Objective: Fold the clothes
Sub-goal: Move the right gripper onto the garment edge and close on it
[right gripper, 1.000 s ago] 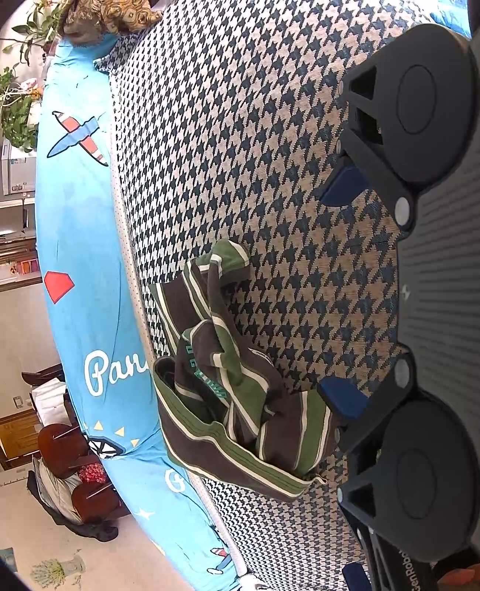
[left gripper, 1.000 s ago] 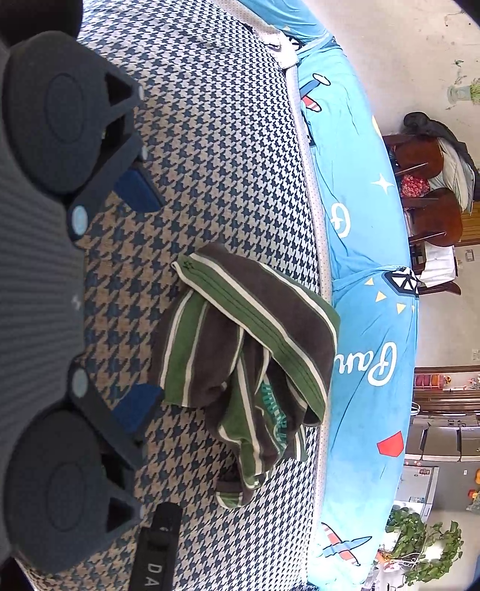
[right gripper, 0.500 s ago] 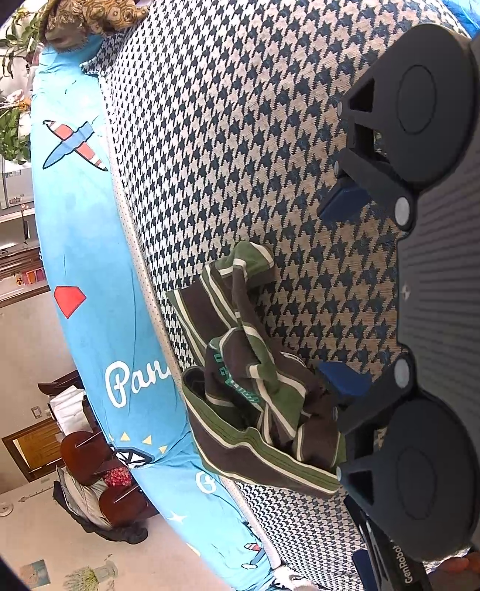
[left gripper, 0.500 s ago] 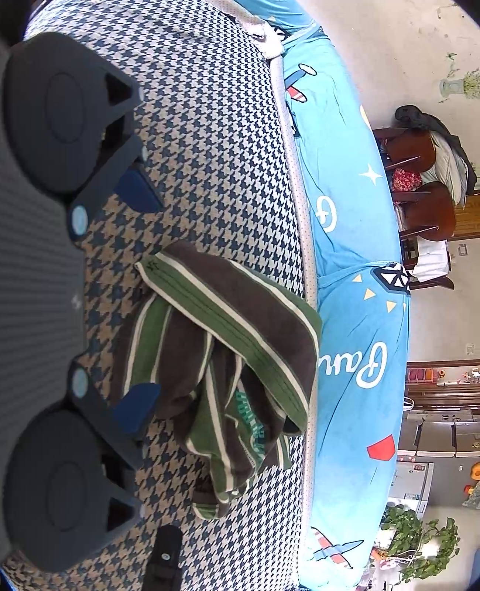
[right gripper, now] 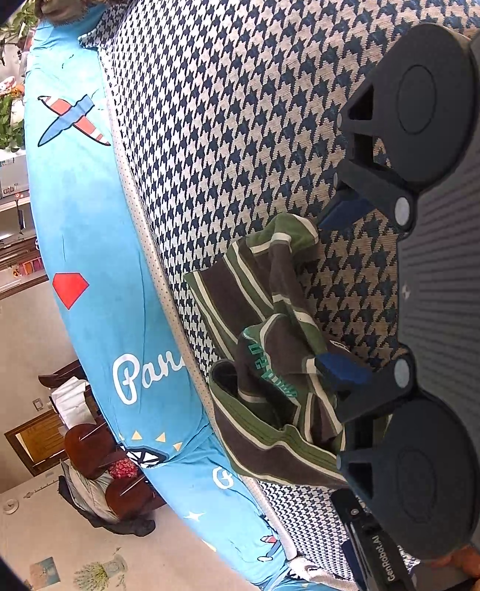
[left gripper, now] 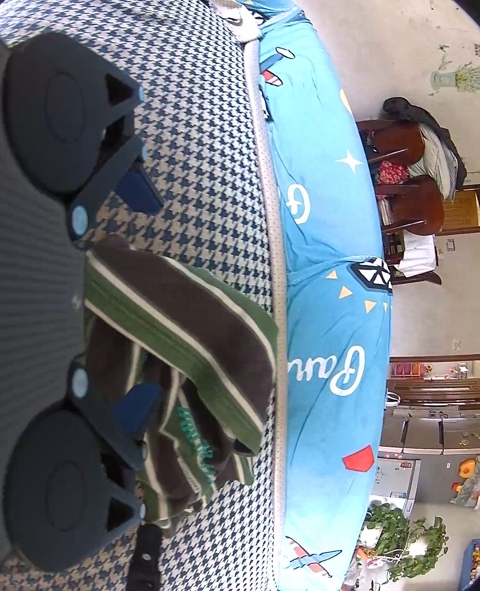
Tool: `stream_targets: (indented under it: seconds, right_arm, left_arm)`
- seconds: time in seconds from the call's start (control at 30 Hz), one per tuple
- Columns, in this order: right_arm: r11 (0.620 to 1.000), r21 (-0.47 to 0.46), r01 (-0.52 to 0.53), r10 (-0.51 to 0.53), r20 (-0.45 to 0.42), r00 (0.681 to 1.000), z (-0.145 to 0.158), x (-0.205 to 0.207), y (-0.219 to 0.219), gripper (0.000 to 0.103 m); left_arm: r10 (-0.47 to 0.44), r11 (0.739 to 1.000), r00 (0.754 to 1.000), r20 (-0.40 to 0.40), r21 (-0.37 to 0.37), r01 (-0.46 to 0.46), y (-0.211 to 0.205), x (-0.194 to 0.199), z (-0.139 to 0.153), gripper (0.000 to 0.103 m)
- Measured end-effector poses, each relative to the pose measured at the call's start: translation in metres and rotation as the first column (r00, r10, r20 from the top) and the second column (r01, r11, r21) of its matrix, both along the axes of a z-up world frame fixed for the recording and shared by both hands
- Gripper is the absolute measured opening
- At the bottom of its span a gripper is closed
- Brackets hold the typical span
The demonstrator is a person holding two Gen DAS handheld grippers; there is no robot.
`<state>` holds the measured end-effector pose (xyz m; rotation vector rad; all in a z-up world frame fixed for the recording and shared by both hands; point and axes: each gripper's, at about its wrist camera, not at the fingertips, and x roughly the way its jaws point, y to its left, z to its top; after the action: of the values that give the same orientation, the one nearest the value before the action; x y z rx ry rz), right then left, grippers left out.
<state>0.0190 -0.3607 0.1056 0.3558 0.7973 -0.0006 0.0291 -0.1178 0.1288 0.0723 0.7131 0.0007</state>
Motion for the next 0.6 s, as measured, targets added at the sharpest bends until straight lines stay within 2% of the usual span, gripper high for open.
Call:
stream_targets:
  seconds: [0.07, 0.3, 0.37, 0.47, 0.6]
  right_arm:
    - [1.000, -0.005, 0.004, -0.004, -0.024, 1.000, -0.005, 0.009, -0.001, 0.066]
    - [0.998, 0.012, 0.059, -0.058, -0.082, 0.995, -0.013, 0.033, -0.013, 0.066]
    - [0.998, -0.001, 0.069, -0.069, -0.084, 0.994, -0.012, 0.038, -0.014, 0.066]
    - [0.995, -0.050, 0.086, -0.090, -0.083, 0.992, -0.013, 0.045, -0.012, 0.066]
    - [0.987, -0.086, 0.132, -0.138, -0.062, 0.989, -0.011, 0.051, -0.015, 0.067]
  left_arm:
    - [-0.003, 1.000, 1.000, 0.009, 0.000, 0.003, 0.001, 0.010, 0.001, 0.103]
    - [0.038, 0.998, 0.998, 0.044, -0.043, -0.036, 0.016, 0.046, 0.011, 0.103]
    - [0.071, 0.996, 0.996, 0.060, -0.053, -0.068, 0.023, 0.058, 0.012, 0.103]
    - [0.134, 0.991, 0.987, 0.088, -0.024, -0.133, 0.034, 0.076, 0.006, 0.103]
    - [0.217, 0.976, 0.975, 0.051, 0.008, -0.217, 0.050, 0.102, -0.012, 0.103]
